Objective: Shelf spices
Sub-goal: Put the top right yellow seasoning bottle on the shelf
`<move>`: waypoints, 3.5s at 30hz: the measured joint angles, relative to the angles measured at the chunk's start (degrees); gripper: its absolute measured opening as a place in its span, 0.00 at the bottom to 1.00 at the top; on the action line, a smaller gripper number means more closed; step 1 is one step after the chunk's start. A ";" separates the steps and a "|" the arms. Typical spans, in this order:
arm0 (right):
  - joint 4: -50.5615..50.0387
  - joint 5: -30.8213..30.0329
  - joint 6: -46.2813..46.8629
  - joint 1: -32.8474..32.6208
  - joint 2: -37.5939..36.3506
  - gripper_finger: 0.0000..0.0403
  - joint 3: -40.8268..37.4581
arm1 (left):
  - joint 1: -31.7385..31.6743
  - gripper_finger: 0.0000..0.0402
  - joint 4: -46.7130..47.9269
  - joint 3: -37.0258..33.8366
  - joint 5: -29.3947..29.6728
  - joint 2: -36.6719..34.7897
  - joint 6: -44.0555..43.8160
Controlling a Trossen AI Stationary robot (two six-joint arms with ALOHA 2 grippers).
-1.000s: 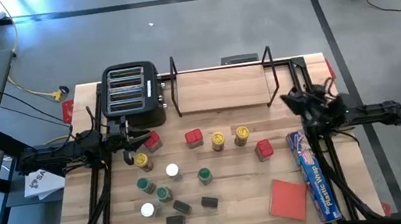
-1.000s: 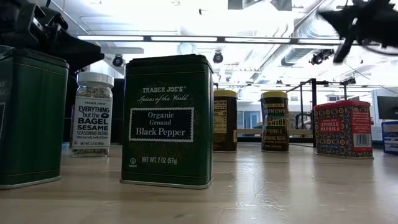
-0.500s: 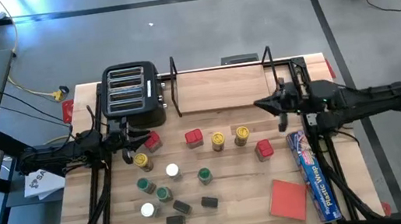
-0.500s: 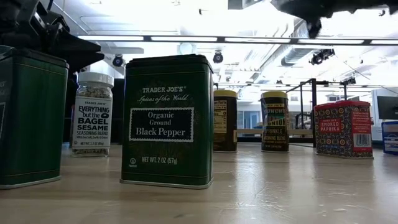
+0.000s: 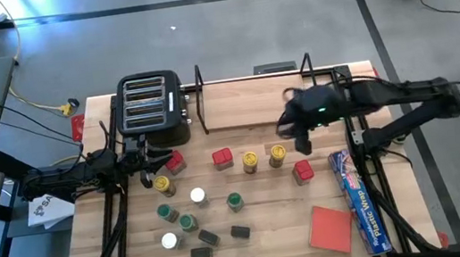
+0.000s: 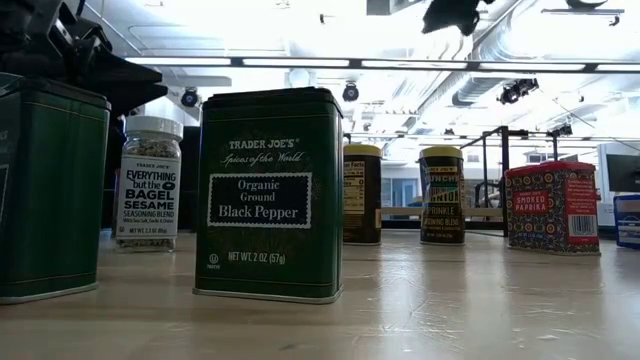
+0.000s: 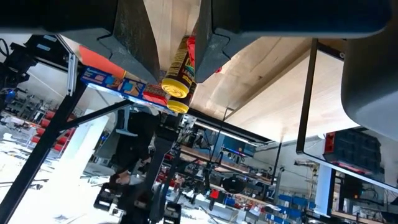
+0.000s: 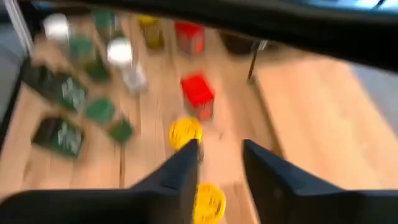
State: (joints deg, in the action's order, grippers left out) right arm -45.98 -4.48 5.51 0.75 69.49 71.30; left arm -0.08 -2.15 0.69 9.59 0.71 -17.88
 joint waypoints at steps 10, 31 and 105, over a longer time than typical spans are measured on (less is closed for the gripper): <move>-11.02 1.68 -4.03 1.28 17.84 0.84 4.44 | 0.00 0.24 0.19 0.00 -0.01 0.00 0.01; -13.06 5.58 -4.23 4.15 26.34 0.86 4.51 | 0.00 0.24 0.31 0.00 -0.03 -0.01 0.05; -43.86 0.05 -26.85 41.40 54.51 0.52 57.63 | -0.01 0.24 0.21 0.00 0.44 0.00 0.55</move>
State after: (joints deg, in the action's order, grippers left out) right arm -89.83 -4.43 -21.34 42.16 124.00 128.93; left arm -0.08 -1.94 0.69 10.03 0.71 -17.32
